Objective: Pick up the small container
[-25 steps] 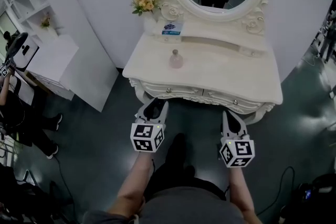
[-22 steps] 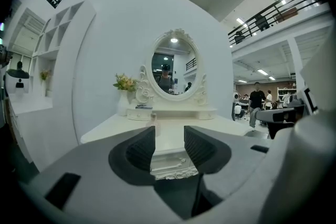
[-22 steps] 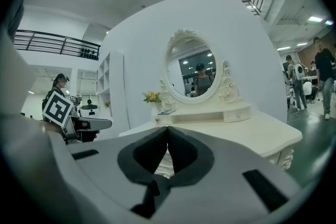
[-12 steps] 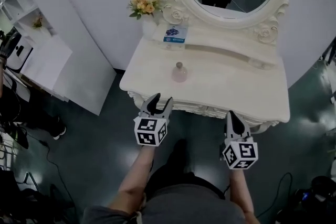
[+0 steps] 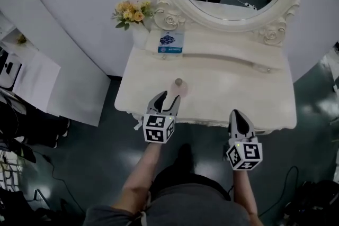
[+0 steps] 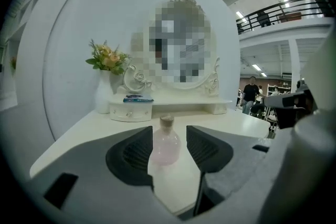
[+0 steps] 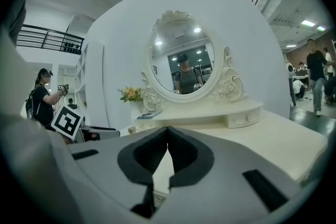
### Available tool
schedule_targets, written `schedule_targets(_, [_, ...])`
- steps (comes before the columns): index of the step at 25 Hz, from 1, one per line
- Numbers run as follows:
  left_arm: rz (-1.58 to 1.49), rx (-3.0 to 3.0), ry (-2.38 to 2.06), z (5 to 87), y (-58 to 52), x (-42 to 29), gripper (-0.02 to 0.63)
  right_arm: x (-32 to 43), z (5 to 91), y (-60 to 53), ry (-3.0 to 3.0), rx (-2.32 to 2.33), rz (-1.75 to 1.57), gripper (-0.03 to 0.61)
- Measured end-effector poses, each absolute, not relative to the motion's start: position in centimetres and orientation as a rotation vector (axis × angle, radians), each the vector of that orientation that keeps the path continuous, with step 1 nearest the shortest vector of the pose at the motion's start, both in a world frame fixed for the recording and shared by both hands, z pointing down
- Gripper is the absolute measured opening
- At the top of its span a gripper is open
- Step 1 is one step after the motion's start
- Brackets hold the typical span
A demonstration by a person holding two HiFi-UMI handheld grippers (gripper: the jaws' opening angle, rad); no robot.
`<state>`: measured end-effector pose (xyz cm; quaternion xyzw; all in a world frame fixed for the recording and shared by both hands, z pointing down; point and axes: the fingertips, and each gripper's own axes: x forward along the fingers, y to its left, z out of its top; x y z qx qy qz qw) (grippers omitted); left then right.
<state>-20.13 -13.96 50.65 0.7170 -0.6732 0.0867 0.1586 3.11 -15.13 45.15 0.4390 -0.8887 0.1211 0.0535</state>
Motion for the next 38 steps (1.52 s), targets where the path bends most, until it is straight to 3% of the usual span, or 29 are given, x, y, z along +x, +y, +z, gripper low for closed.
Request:
schedule_targets(25, [0.408,2.175,-1.695,54.5,-23.1,-19.3,0.187,2.2,46.3,-20.8,-2.553,1.532,0.400,0.005])
schedule_targets(38, [0.485,2.213,-1.671,54.3,-23.2,-19.0,0.120,3.2,46.6,-20.3,-2.501,1.596,0.424,0.005])
